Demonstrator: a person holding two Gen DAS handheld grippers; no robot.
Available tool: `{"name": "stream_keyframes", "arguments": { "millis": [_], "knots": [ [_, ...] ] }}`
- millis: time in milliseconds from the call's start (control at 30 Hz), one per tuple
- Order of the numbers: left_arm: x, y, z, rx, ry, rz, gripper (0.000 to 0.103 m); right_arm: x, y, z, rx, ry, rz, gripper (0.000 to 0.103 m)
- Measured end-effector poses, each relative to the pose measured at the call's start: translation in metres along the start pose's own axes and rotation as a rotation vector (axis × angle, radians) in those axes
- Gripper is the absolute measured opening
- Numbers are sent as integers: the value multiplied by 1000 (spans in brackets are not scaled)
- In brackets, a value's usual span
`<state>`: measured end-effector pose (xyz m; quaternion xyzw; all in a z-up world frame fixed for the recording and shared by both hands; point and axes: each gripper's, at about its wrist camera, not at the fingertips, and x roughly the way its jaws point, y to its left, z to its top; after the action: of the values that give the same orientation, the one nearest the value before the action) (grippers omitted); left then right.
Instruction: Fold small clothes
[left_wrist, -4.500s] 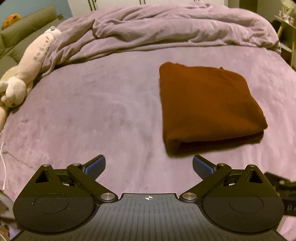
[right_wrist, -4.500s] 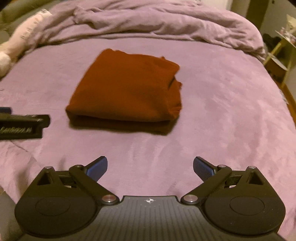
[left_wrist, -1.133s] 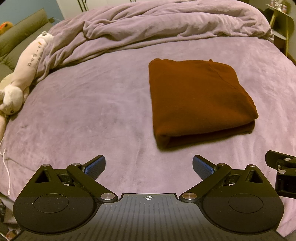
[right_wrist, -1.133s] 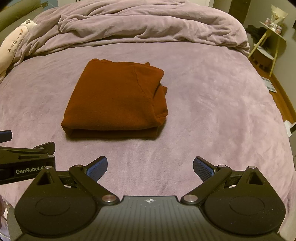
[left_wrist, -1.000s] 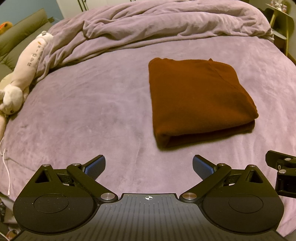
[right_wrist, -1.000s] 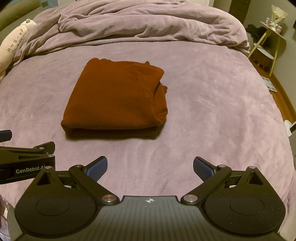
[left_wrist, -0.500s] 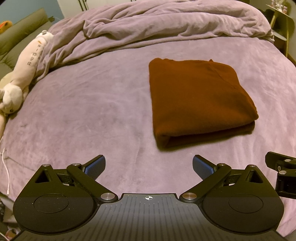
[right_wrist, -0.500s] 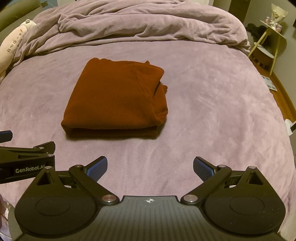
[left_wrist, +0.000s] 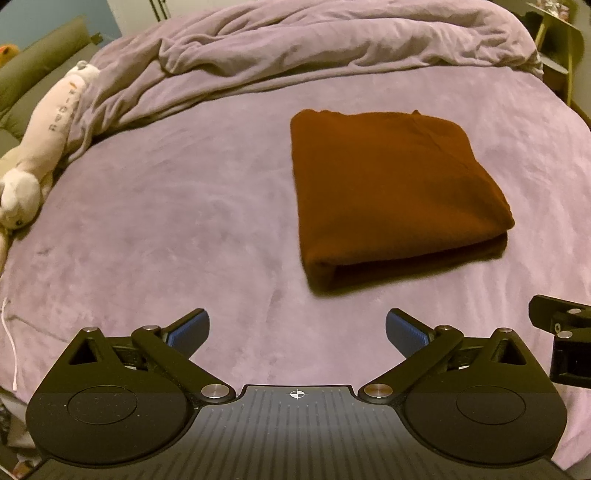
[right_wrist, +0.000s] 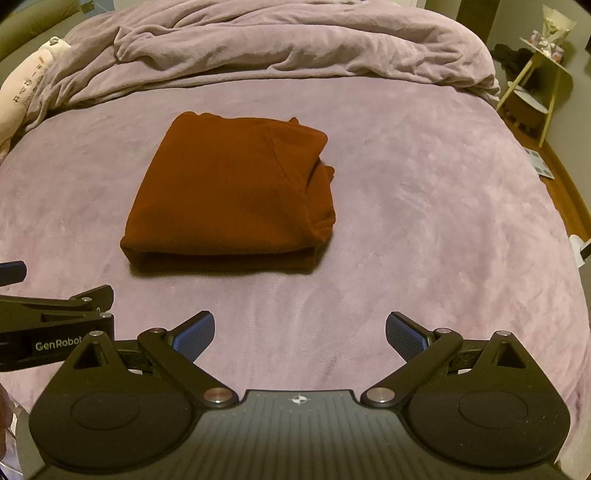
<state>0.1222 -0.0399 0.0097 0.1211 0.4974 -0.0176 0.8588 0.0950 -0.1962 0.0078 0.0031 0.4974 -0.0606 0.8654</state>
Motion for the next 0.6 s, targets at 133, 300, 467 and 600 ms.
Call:
{"name": "stream_keyframes", "arguments": {
  "millis": [133, 300, 467, 600],
  "knots": [
    [3, -1, 0, 0, 13, 0, 103, 1, 0, -1, 0, 5, 2, 99],
    [5, -1, 0, 3, 20, 5, 103, 2, -2, -1, 2, 9, 3, 99],
    [6, -2, -1, 3, 24, 2, 103, 3, -2, -1, 1, 12, 2, 99],
    [6, -2, -1, 5, 25, 3, 103, 4, -3, -1, 3, 12, 1, 99]
  ]
}}
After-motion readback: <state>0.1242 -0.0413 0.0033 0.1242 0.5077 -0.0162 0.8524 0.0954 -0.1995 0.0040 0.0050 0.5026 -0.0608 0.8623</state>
